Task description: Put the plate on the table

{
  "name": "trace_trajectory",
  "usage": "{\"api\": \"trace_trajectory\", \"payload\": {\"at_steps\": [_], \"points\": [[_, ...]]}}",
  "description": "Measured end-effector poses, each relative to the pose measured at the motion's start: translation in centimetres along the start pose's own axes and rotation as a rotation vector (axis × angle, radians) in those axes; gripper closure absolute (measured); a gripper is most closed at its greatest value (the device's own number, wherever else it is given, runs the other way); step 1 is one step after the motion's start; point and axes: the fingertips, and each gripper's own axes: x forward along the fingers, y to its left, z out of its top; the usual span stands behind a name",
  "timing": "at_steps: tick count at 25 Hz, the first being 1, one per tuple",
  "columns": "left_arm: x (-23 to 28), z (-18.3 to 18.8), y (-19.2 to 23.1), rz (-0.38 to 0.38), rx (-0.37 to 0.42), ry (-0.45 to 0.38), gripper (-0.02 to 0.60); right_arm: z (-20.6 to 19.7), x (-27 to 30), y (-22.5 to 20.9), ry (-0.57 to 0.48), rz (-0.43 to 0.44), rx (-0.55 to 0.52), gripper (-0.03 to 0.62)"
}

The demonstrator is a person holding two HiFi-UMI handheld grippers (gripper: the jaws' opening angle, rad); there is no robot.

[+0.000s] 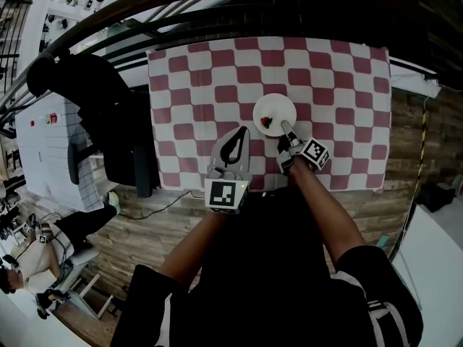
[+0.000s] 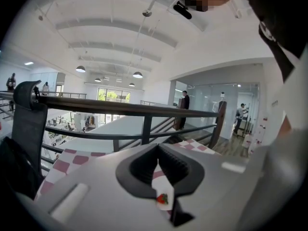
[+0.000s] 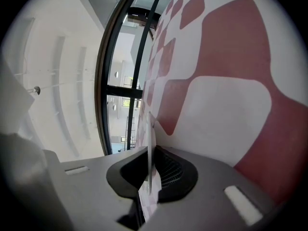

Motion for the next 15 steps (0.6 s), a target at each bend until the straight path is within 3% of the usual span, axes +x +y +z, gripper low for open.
{"api": "trace_trajectory", "payload": {"at_steps": [3, 7, 11, 15], "points": [[0.0, 0.3, -0.9, -0.030, 0.036, -0.010, 0.572, 0.1, 0.0, -0.2, 0.005, -0.016, 0.023, 0.574], [0.0, 0.3, -0.9, -0.029, 0.027, -0.012, 0.572, 0.1, -0.1, -0.8, 0.015, -0.084, 0.038, 0.569], [-0.3, 0.3, -1.1, -0.030, 0.020, -0.018, 0.572, 0.2, -0.8, -0.9, 0.021, -0.139, 0.012, 0.466], [-0.8, 0.1, -1.4, -0.031, 0.013, -0.022, 0.572, 0.3, -1.5, -0.5, 0.029, -0.178, -0.040, 0.453]]}}
